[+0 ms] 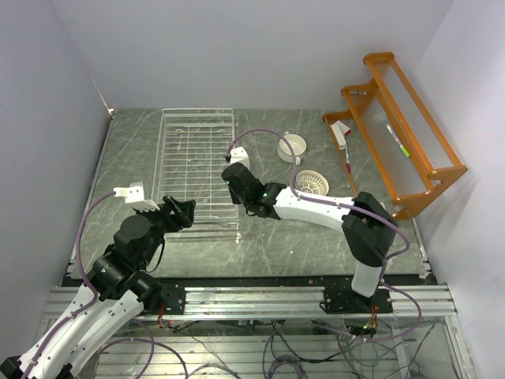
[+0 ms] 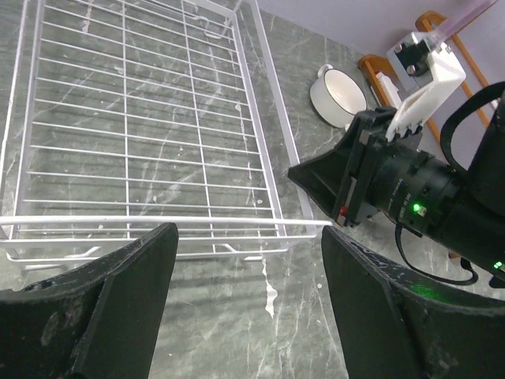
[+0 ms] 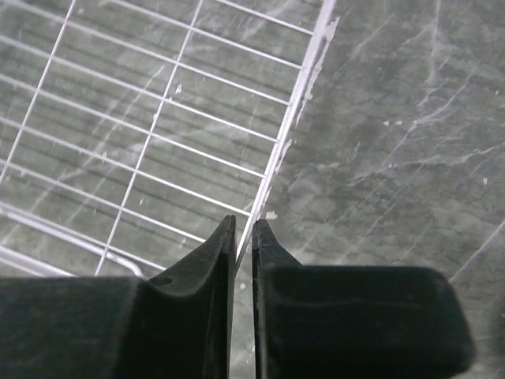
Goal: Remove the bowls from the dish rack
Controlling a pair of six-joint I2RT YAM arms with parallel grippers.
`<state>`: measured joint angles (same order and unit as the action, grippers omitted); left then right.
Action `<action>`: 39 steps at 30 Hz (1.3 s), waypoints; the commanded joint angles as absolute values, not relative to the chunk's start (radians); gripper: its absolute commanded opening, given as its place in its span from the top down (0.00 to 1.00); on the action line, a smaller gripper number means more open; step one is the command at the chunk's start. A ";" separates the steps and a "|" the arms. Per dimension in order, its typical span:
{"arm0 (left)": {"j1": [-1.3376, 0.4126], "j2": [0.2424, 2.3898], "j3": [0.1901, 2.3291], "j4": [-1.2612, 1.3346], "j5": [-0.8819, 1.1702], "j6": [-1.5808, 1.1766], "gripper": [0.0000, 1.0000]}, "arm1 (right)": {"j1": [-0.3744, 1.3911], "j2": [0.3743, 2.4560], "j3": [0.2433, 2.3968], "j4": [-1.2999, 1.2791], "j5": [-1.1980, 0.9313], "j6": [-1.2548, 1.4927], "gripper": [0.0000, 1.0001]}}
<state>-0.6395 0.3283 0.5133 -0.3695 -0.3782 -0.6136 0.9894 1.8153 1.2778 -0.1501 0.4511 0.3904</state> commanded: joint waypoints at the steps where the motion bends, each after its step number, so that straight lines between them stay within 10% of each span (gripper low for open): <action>1: -0.646 0.331 0.527 -0.385 -0.394 -0.612 0.17 | 0.992 1.885 1.348 -0.146 0.493 0.416 0.97; 9: -0.647 0.342 0.543 -0.402 -0.381 -0.597 0.12 | 0.979 1.918 1.439 -0.187 0.524 0.389 1.00; 17: -0.647 0.366 0.531 -0.379 -0.397 -0.588 0.08 | 0.957 1.596 1.175 -0.044 0.523 0.389 0.44; 39: -0.647 0.471 0.609 -0.364 -0.555 -0.559 0.01 | 0.703 0.933 0.826 -0.568 0.722 0.611 0.00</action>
